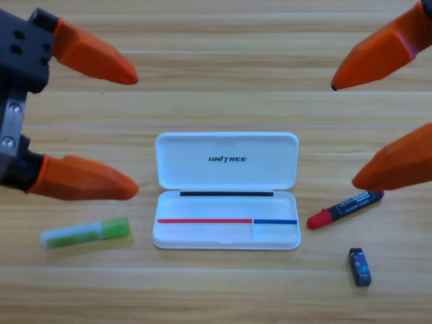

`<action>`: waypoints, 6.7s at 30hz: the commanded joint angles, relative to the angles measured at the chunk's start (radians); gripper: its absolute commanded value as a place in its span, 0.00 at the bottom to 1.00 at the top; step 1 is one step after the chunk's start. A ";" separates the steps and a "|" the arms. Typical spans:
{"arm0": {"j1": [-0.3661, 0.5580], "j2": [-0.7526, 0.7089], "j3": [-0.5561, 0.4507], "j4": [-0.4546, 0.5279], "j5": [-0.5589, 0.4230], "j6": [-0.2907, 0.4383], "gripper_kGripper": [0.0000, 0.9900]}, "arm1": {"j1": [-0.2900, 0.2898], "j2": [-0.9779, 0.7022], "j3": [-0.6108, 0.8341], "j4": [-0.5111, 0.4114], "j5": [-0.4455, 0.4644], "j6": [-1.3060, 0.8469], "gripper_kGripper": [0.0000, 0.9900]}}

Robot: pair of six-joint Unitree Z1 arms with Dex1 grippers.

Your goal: Clean up eraser and pencils

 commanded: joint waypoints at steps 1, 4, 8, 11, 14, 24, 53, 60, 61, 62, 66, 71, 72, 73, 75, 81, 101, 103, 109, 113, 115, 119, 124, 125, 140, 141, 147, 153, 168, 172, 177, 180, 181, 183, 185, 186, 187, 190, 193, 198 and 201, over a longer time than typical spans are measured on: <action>-0.019 0.011 0.017 0.001 0.004 0.002 0.99 | 0.031 0.018 0.038 -0.018 -0.005 -0.003 0.99; -0.021 0.021 0.015 0.006 0.014 0.000 0.99 | 0.031 0.023 0.038 -0.018 -0.008 0.001 0.99; -0.019 0.030 0.020 0.008 0.025 0.000 0.99 | 0.031 0.001 0.062 -0.018 -0.072 0.089 0.99; -0.019 0.024 0.023 0.008 0.056 0.008 0.99 | 0.030 -0.003 0.099 -0.018 -0.227 0.213 0.99; -0.019 0.024 0.018 0.015 0.129 0.049 0.99 | 0.030 0.023 0.121 -0.016 -0.379 0.360 0.99; 0.031 0.022 0.201 0.021 0.399 0.252 0.99 | 0.030 0.155 0.237 0.014 -0.574 0.793 0.99; 0.275 0.384 0.141 0.058 0.159 0.258 0.99 | -0.019 0.587 0.357 -0.206 -0.487 1.112 0.87; 0.369 0.406 0.145 -0.009 0.139 0.126 0.99 | -0.022 0.610 0.371 -0.211 -0.480 1.129 0.68; 0.382 0.413 0.147 -0.011 0.140 0.123 0.99 | -0.022 0.613 0.371 -0.214 -0.479 1.127 0.58; 0.395 0.418 0.156 -0.020 0.145 0.121 0.99 | -0.022 0.616 0.372 -0.217 -0.479 1.121 0.50; 0.421 0.432 0.199 -0.051 0.160 0.140 0.98 | -0.022 0.622 0.368 -0.219 -0.480 1.109 0.16; 0.421 0.452 0.261 -0.086 0.162 0.160 0.98 | -0.022 0.615 0.371 -0.211 -0.479 1.078 0.00; 0.421 0.453 0.276 -0.094 0.160 0.164 0.98 | -0.022 0.609 0.366 -0.200 -0.476 1.070 0.00; 0.421 0.455 0.288 -0.104 0.162 0.169 0.98 | -0.022 0.599 0.354 -0.182 -0.476 1.058 0.00; 0.419 0.456 0.317 -0.127 0.162 0.181 0.98 | -0.022 0.578 0.293 -0.104 -0.474 1.001 0.00; 0.418 0.458 0.374 -0.192 0.162 0.198 0.98 | -0.021 0.501 -0.008 0.153 -0.474 0.672 0.00; 0.416 0.538 0.440 -0.344 0.177 0.203 0.97 | 0.002 0.912 -0.490 0.353 -0.488 -0.338 0.00; 0.416 0.545 0.443 -0.356 0.178 0.204 0.97 | 0.002 0.925 -0.505 0.353 -0.487 -0.338 0.00; 0.416 0.571 0.445 -0.371 0.182 0.213 0.94 | 0.007 0.955 -0.551 0.353 -0.471 -0.322 0.00; 0.416 0.576 0.443 -0.374 0.183 0.218 0.93 | 0.013 0.957 -0.548 0.353 -0.457 -0.278 0.00; 0.416 0.576 0.442 -0.374 0.183 0.218 0.93 | 0.013 0.954 -0.540 0.353 -0.451 -0.264 0.00; 0.416 0.576 0.438 -0.374 0.183 0.223 0.92 | 0.014 0.948 -0.525 0.355 -0.448 -0.255 0.00; 0.416 0.576 0.437 -0.370 0.183 0.224 0.90 | 0.028 0.914 -0.491 0.353 -0.421 -0.233 0.00; 0.416 0.576 0.435 -0.370 0.183 0.224 0.88 | 0.028 0.911 -0.488 0.353 -0.418 -0.232 0.00; 0.416 0.584 0.406 -0.325 0.183 0.250 0.67 | 0.039 0.892 -0.448 0.353 -0.393 -0.220 0.00; 0.416 0.584 0.403 -0.321 0.183 0.250 0.67 | 0.039 0.892 -0.448 0.352 -0.391 -0.220 0.00; 0.416 0.585 0.394 -0.307 0.183 0.272 0.50 | 0.039 0.900 -0.448 0.350 -0.393 -0.221 0.00; 0.416 0.581 0.386 -0.301 0.183 0.293 0.30 | 0.039 0.883 -0.447 0.350 -0.396 -0.218 0.67; 0.416 0.538 0.360 -0.264 0.185 0.315 0.00 | 0.004 0.653 -0.269 0.360 -0.401 -0.249 0.87; 0.410 0.499 0.297 -0.192 0.194 0.318 0.00 | -0.041 0.630 -0.169 0.334 -0.468 -0.332 0.87; 0.362 0.495 0.099 -0.003 0.205 0.330 0.00 | -0.113 0.636 -0.073 0.245 -0.474 -0.447 0.87; 0.315 0.515 -0.017 0.092 0.229 0.319 0.00 | -0.159 0.656 -0.046 0.180 -0.479 -0.500 0.87; 0.298 0.521 -0.048 0.115 0.237 0.315 0.00 | -0.171 0.656 -0.028 0.151 -0.482 -0.519 0.87; 0.269 0.538 -0.094 0.152 0.243 0.307 0.00 | -0.196 0.655 -0.002 0.099 -0.482 -0.557 0.87; 0.241 0.556 -0.131 0.176 0.244 0.296 0.00 | -0.216 0.656 0.013 0.068 -0.482 -0.594 0.87; 0.229 0.564 -0.143 0.186 0.244 0.290 0.00 | -0.223 0.661 0.016 0.059 -0.482 -0.609 0.87; 0.215 0.573 -0.155 0.193 0.244 0.284 0.00 | -0.231 0.668 0.018 0.051 -0.482 -0.626 0.87; 0.177 0.594 -0.183 0.212 0.244 0.266 0.00 | -0.248 0.696 0.018 0.028 -0.476 -0.663 0.87; 0.131 0.613 -0.198 0.222 0.243 0.241 0.00 | -0.252 0.713 0.023 0.005 -0.451 -0.687 0.86; 0.077 0.669 -0.229 0.224 0.241 0.212 0.00 | -0.252 0.734 0.021 -0.025 -0.418 -0.707 0.86; 0.060 0.705 -0.249 0.224 0.235 0.204 0.00 | -0.251 0.756 0.018 -0.035 -0.416 -0.718 0.82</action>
